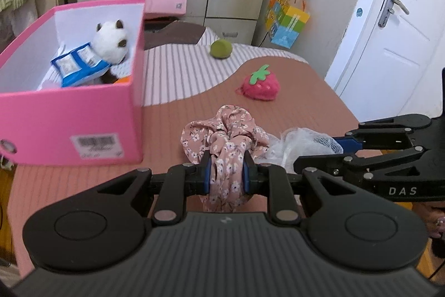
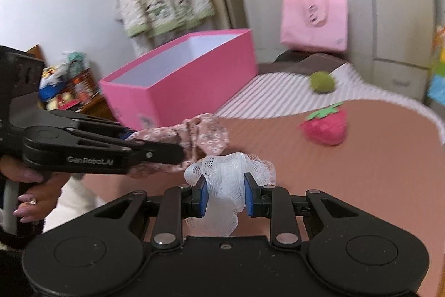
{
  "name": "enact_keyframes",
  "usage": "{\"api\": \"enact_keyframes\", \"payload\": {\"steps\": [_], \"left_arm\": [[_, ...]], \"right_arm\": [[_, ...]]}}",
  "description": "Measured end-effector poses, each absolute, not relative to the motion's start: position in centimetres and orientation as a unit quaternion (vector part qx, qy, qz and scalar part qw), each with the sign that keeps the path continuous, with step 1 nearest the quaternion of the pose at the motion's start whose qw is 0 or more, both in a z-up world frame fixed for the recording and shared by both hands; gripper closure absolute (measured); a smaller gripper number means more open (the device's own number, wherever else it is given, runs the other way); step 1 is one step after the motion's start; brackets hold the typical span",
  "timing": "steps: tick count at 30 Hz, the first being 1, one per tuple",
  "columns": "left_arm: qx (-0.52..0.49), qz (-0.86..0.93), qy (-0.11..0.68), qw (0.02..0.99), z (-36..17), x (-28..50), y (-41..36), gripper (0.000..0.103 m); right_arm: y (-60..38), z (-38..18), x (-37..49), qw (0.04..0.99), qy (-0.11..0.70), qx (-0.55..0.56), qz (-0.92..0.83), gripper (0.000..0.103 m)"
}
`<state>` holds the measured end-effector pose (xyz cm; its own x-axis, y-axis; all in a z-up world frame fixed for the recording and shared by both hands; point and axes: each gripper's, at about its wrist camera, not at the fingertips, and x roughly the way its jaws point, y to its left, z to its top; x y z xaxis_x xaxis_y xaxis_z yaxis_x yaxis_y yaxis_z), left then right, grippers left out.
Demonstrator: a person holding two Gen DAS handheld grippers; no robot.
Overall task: Organize soft objects
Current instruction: 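Carry the floral cloth and mesh puff toward the shoebox with both tools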
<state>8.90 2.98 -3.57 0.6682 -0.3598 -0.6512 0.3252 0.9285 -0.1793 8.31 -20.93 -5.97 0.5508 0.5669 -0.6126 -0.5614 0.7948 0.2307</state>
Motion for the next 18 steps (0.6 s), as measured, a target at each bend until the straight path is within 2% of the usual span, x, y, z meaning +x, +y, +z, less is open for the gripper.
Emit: {"api": "enact_keyframes", "payload": {"steps": [7, 12, 18], "left_arm": [[0.004, -0.162, 0.372, 0.914, -1.5, 6.9, 6.4, 0.083], [-0.016, -0.173, 0.397, 0.901, 0.6, 7.0, 9.4, 0.082], [0.009, -0.158, 0.361, 0.919, 4.1, 7.5, 11.3, 0.081]], "right_arm": [[-17.6, -4.7, 8.2, 0.852, 0.359, -0.007, 0.381, 0.074], [-15.2, -2.6, 8.6, 0.835, 0.351, -0.011, 0.424, 0.074], [-11.6, 0.5, 9.7, 0.841, 0.307, -0.029, 0.444, 0.074]]}}
